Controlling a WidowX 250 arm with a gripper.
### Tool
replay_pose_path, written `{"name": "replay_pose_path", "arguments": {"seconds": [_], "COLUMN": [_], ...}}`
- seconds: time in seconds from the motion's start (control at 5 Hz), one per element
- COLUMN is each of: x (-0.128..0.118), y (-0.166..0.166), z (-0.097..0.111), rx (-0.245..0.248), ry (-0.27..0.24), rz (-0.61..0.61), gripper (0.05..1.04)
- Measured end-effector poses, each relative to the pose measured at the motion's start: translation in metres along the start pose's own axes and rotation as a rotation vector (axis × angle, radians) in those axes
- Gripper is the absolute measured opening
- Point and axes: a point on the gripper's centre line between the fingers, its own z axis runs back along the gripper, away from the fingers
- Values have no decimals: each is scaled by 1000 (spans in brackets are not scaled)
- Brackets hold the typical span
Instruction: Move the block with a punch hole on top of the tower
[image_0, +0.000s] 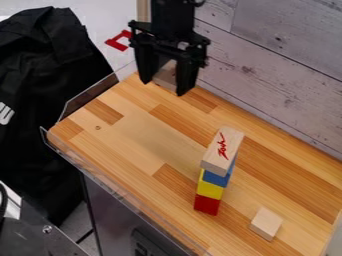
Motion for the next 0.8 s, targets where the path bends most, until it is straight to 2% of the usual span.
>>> {"name": "replay_pose_path", "arguments": {"seconds": [0.2,0.4,0.6,0.8], "x": [-2,-5,-43,-53], "y": [-11,-23,-38,-52], "z": [-4,-3,4,5], "rx": [19,60,64,59], "ry": [12,1,8,-10], "rz": [-44,-80,-109,-140], "gripper": [809,810,809,809]}}
